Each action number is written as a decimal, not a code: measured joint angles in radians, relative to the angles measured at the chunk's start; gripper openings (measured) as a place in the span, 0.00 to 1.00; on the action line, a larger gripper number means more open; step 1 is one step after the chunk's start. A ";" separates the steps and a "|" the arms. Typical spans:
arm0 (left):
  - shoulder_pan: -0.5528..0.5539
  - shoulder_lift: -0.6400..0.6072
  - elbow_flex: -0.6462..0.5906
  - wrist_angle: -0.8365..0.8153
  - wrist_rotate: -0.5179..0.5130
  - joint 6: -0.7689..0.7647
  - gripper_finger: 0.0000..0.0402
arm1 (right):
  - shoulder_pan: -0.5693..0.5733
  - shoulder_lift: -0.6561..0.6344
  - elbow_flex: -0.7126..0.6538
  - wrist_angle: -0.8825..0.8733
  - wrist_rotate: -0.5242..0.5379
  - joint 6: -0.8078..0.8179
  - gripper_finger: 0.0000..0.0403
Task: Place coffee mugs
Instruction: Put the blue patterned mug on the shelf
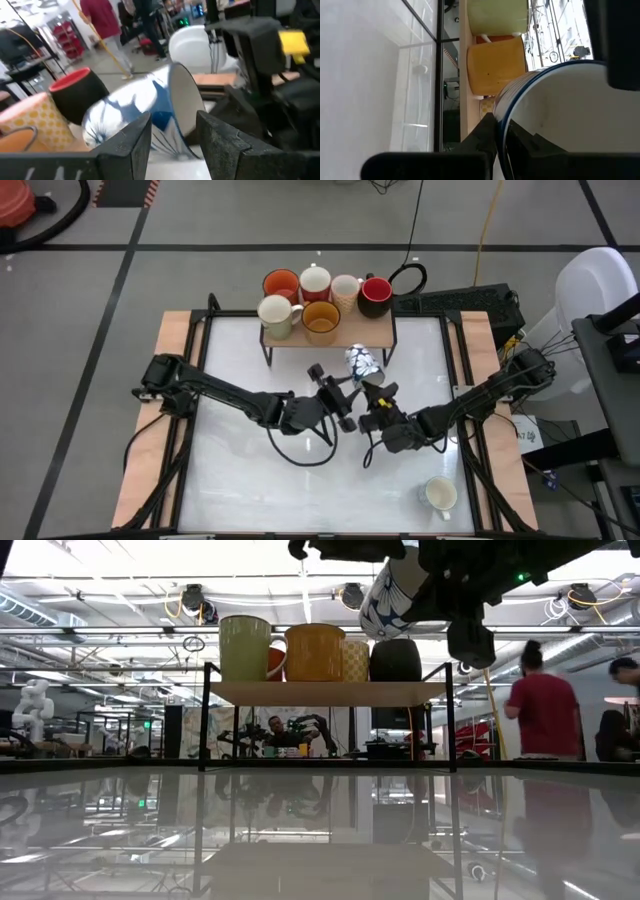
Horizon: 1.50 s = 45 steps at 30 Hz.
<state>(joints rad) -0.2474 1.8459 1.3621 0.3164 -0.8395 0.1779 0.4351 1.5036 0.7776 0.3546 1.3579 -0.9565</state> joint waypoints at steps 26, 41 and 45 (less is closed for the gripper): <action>0.090 0.000 0.001 -0.006 -0.001 0.023 0.01 | -0.019 0.001 0.000 0.036 -0.051 0.005 0.07; 0.092 -0.003 0.001 -0.116 0.006 -0.041 0.00 | -0.017 0.001 0.000 0.033 -0.141 0.101 0.07; 0.081 -0.003 0.000 -0.226 0.027 -0.136 0.00 | -0.021 0.000 -0.001 -0.001 -0.302 0.247 0.07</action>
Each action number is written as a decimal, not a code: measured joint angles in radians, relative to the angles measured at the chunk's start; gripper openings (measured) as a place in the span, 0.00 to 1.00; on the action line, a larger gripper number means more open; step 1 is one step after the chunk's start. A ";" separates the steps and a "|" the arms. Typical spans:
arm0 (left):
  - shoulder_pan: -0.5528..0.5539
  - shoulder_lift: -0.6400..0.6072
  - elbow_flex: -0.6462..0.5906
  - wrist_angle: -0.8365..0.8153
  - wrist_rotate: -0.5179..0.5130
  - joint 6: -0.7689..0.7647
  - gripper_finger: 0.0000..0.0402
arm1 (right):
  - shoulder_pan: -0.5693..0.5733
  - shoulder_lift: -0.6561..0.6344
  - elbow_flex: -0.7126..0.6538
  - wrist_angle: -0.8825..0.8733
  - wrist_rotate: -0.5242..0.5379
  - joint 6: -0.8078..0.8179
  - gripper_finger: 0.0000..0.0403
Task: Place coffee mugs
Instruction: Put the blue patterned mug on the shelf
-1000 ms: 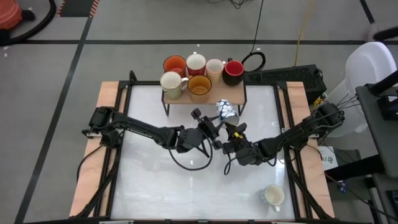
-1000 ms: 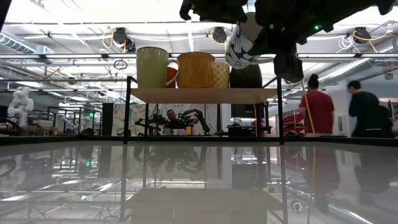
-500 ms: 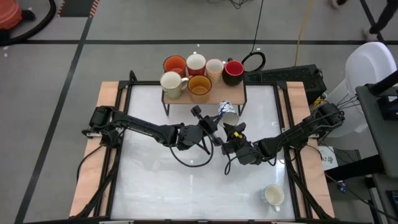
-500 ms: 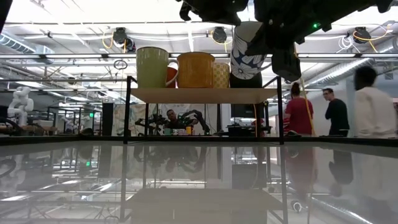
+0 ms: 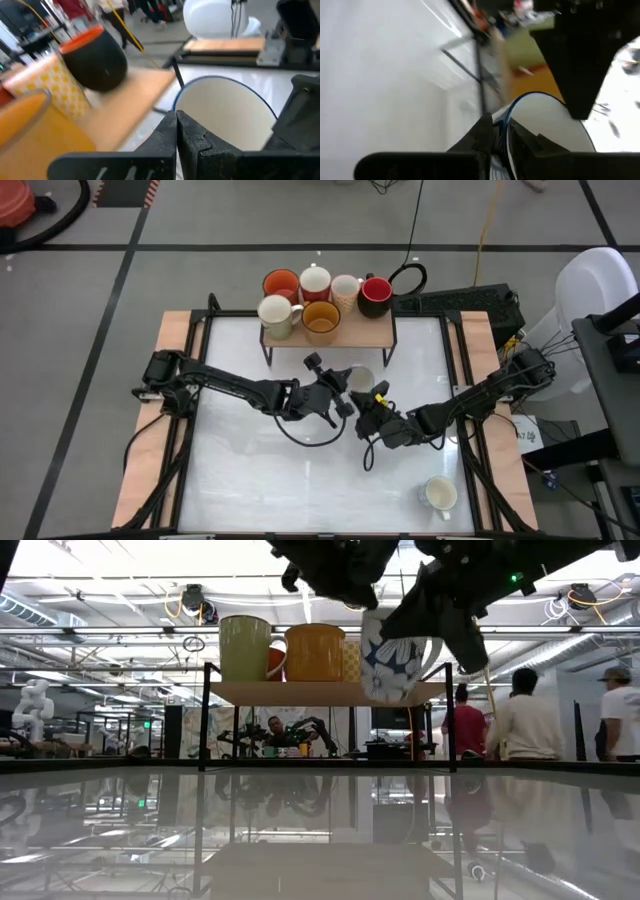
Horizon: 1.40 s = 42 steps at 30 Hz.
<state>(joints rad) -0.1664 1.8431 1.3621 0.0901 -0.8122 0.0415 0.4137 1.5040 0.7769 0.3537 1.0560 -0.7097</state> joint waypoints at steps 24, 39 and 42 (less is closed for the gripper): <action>0.009 0.004 -0.001 -0.353 0.233 -0.546 0.43 | -0.064 0.000 0.001 -0.130 -0.614 0.365 0.04; 0.124 0.003 0.000 -0.451 0.596 -0.661 0.79 | -0.072 0.000 0.001 -0.158 -0.616 0.369 0.04; 0.128 0.003 0.000 -0.476 0.596 -0.632 0.73 | -0.074 0.000 0.001 -0.167 -0.616 0.369 0.04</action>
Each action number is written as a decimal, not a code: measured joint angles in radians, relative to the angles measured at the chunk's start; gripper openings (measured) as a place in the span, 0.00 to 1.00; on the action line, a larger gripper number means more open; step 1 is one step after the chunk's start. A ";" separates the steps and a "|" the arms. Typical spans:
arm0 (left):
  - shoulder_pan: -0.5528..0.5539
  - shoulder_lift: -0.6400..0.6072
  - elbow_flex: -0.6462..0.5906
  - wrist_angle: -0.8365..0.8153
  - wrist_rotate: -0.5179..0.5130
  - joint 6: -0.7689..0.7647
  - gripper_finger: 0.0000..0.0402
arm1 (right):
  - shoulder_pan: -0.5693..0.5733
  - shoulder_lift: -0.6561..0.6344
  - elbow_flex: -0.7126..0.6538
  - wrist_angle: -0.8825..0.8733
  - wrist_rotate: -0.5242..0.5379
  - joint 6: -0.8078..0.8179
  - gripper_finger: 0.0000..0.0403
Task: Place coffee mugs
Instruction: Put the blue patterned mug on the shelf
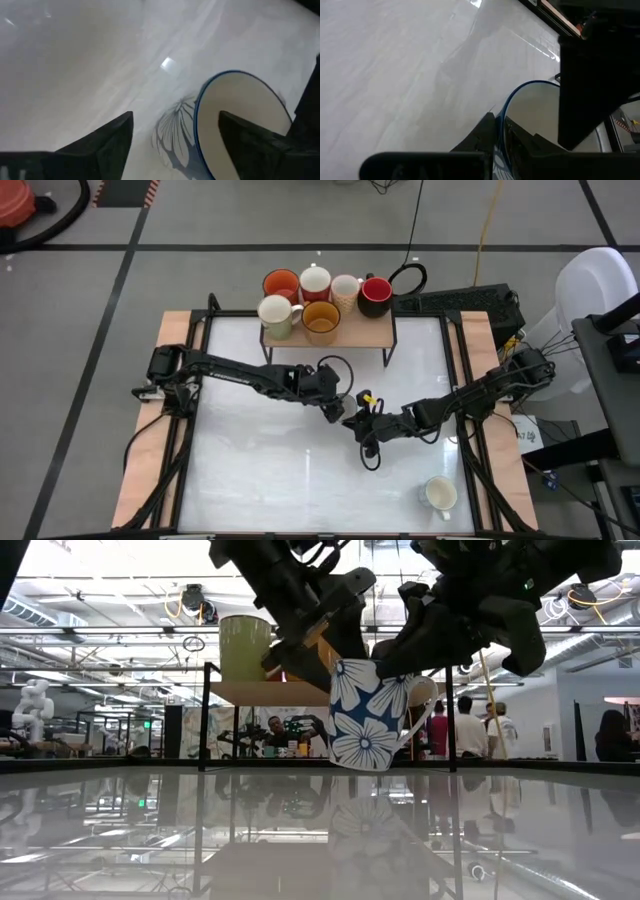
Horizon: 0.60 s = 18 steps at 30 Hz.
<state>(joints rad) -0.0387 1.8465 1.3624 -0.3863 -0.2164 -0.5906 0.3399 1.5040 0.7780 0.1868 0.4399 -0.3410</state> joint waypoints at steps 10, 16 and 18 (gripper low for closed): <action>-0.015 -0.001 0.001 0.006 -0.087 0.119 0.20 | -0.001 -0.001 0.000 0.013 0.040 -0.033 0.04; -0.021 -0.001 0.000 -0.003 -0.098 0.167 0.03 | 0.005 -0.002 0.001 0.060 0.060 -0.047 0.06; -0.022 -0.001 0.000 -0.002 -0.099 0.167 0.03 | 0.010 -0.002 0.001 0.082 0.062 -0.046 0.08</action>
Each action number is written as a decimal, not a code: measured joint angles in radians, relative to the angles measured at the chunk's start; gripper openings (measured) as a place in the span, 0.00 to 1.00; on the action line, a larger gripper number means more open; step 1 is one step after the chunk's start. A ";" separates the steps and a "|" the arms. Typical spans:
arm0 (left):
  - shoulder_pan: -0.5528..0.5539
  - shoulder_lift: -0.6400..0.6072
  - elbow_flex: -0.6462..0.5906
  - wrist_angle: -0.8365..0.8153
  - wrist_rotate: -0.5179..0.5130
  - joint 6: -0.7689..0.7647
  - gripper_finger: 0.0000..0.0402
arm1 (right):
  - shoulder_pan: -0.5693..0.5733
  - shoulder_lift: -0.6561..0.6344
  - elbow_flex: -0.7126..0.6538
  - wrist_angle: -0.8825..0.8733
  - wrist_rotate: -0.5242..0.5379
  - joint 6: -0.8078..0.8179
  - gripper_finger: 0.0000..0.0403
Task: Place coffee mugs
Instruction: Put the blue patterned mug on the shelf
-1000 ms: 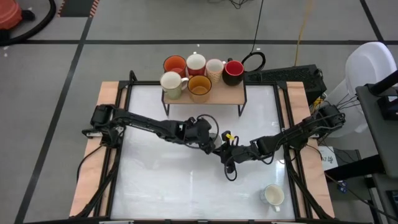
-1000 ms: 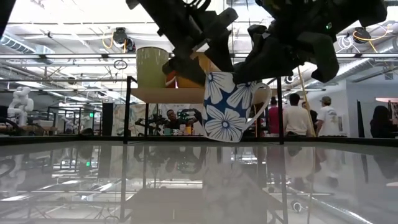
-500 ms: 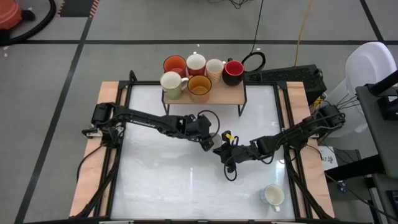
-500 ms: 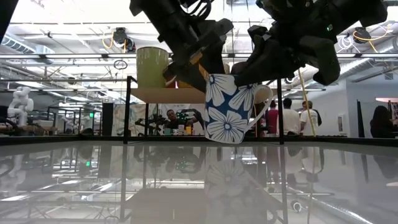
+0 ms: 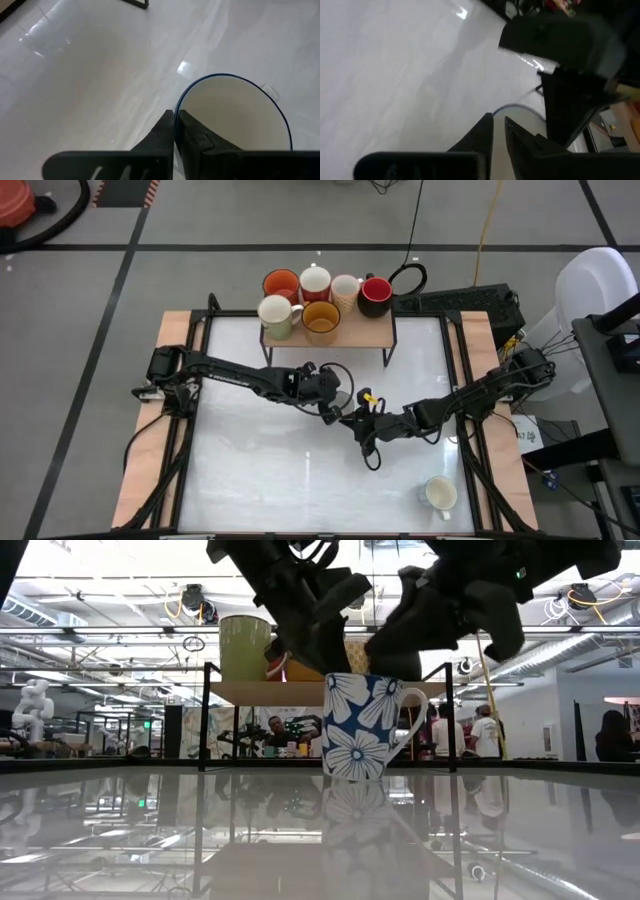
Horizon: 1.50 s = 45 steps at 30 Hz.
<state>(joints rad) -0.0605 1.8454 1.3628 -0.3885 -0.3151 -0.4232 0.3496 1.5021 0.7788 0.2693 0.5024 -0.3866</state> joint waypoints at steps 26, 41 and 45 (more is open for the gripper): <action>0.000 -0.060 0.000 0.129 -0.120 0.086 0.02 | 0.071 -0.311 0.000 -0.425 0.179 0.483 0.47; -0.024 -0.131 0.000 0.165 -0.192 0.154 0.01 | 0.056 -0.306 0.000 -0.461 0.246 0.514 0.55; -0.031 -0.134 0.000 0.180 -0.193 0.156 0.01 | 0.041 -0.298 -0.005 -0.453 0.256 0.505 0.51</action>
<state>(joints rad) -0.0918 1.7119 1.3632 -0.2087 -0.5079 -0.2674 0.3902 1.2044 0.7736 -0.1836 0.7585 0.1182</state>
